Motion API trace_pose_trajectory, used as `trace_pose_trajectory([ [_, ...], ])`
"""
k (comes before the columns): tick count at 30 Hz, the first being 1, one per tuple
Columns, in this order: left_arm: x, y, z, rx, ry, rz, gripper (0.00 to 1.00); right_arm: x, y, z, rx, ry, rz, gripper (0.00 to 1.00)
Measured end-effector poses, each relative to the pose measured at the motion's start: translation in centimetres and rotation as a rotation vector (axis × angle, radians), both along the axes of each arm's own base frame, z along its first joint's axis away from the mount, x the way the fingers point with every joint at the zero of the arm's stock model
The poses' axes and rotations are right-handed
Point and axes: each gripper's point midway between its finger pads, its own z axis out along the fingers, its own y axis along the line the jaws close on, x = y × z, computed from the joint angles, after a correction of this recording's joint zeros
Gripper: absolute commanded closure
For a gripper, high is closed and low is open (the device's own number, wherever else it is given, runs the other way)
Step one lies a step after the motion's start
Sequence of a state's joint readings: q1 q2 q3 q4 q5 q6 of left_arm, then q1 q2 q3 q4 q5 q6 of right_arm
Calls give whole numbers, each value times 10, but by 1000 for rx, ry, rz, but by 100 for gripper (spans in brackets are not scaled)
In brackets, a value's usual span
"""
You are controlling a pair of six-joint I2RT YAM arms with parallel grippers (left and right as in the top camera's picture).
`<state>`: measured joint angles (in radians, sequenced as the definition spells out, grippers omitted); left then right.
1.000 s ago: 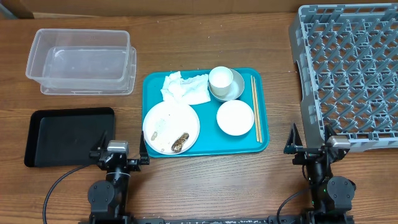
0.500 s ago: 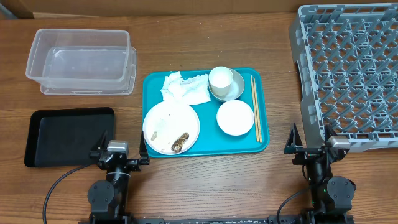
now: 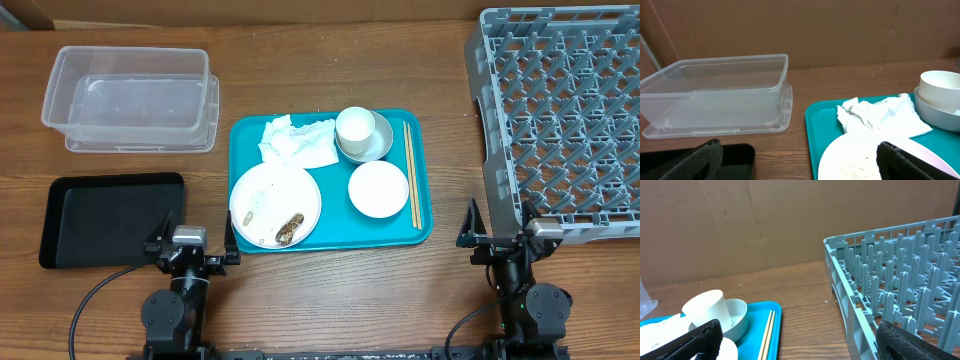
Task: Sort waste into correct bins and load items into the dishwasher
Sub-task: 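Move the right gripper from rest toward the white bowl on the teal tray, then grasp the white bowl rim with the right gripper and lift it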
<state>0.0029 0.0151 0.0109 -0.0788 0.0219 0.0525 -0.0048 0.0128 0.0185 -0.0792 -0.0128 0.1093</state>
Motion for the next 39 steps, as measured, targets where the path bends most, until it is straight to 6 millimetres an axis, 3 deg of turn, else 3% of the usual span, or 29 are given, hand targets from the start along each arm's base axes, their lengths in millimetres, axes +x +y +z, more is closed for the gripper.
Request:
trace_pose_trajectory([
  [2,0,0,0,0,0,0,0,0,6,9,28,-35,37,0],
  [5,0,0,0,0,0,0,0,-4,31,20,141,-63,187,0],
  [9,0,0,0,0,0,0,0,-27,84,34,449,-7,531,0],
  [11,0,0,0,0,0,0,0,-36,97,40,602,50,627,0],
  [13,0,0,0,0,0,0,0,-42,102,48,741,84,676,0],
  [17,0,0,0,0,0,0,0,-60,104,97,861,-44,792,0],
  [21,0,0,0,0,0,0,0,-58,101,106,943,0,764,1],
  [25,0,0,0,1,0,0,0,-52,98,119,928,120,655,1],
  [32,0,0,0,3,0,0,0,-31,86,161,708,372,436,1],
  [36,0,0,0,3,0,0,0,-9,92,162,579,620,394,1],
  [39,0,0,0,3,-1,-1,0,7,106,140,454,843,370,0],
])
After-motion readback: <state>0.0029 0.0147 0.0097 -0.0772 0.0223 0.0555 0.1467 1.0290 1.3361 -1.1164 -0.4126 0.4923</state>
